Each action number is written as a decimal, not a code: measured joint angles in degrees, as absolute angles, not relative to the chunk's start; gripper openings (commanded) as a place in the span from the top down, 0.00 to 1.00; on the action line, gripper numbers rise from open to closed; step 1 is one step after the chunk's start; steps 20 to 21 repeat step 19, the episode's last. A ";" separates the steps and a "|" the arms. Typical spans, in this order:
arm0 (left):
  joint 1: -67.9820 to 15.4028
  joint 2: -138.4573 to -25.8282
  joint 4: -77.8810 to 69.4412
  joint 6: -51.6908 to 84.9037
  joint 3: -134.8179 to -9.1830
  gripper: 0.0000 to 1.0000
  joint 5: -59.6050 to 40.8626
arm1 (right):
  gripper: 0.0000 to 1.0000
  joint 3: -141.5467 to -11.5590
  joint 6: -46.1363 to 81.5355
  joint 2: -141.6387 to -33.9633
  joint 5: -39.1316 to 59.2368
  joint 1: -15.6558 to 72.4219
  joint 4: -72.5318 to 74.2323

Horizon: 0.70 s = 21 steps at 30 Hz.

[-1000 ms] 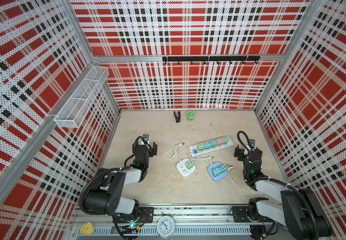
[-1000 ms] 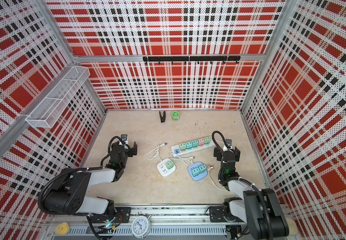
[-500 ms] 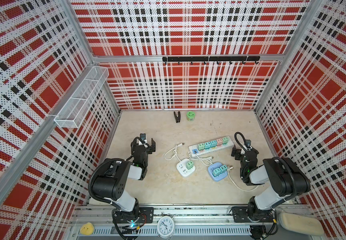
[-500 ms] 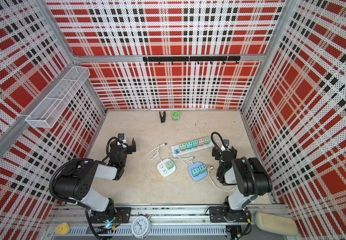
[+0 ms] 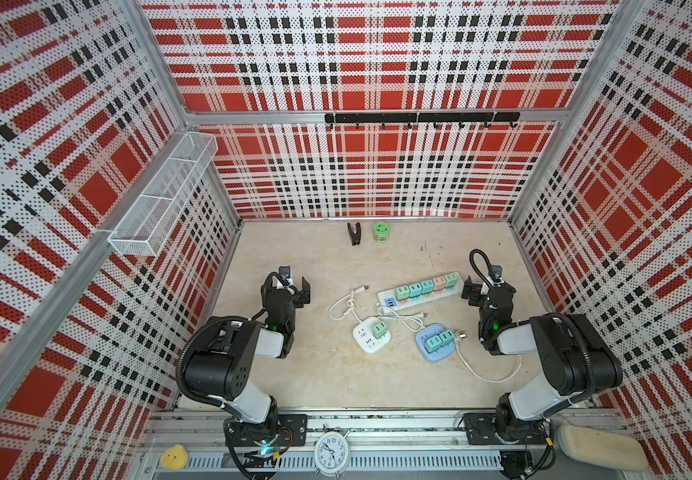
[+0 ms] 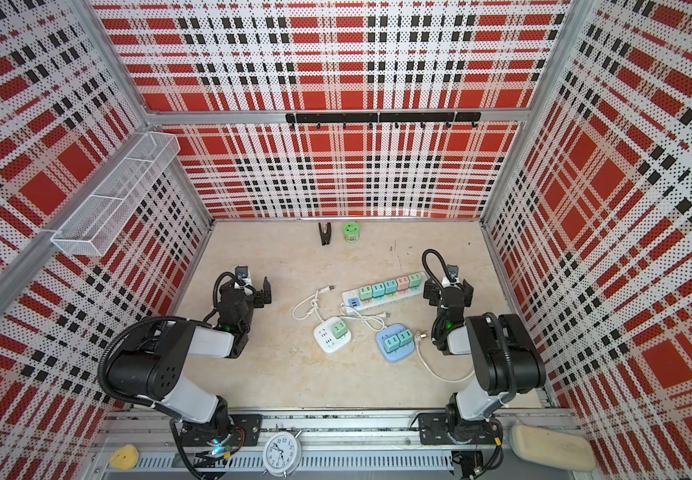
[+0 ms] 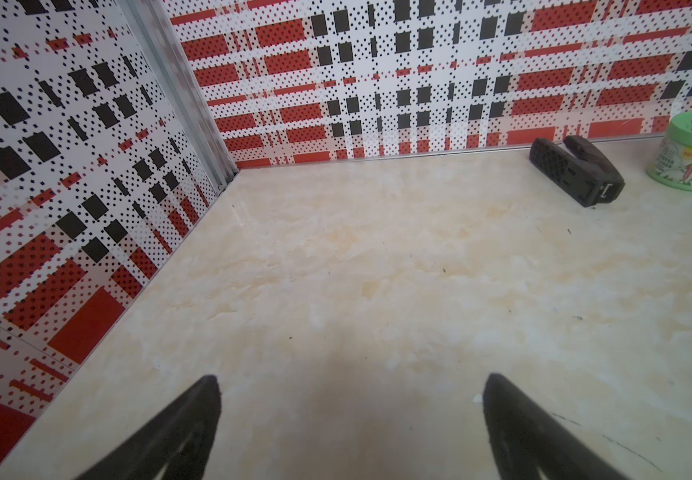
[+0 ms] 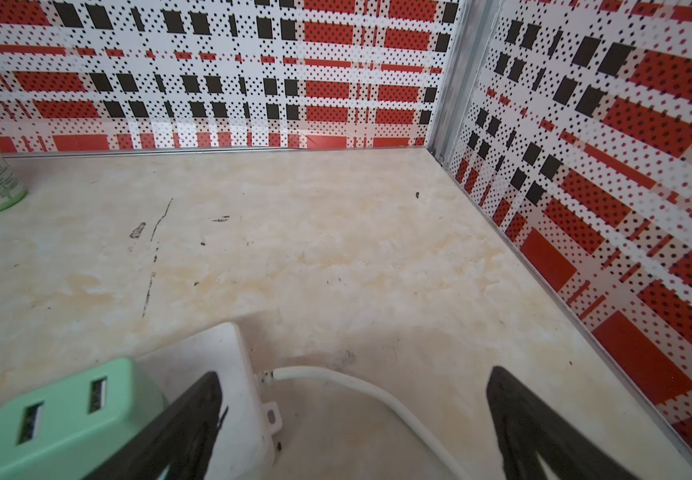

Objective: Insert the plug

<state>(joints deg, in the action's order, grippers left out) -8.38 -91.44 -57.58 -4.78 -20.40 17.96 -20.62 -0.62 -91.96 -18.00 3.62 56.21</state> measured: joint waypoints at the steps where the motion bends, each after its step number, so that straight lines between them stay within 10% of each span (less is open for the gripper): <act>1: -8.38 -91.46 -57.56 -4.75 -20.40 0.01 17.96 | 0.00 -20.62 -0.62 -91.96 -18.04 3.62 55.88; 21: -8.38 -91.44 -57.52 -4.73 -20.43 0.00 17.96 | 0.00 -20.97 -0.62 -91.96 -18.24 3.64 53.91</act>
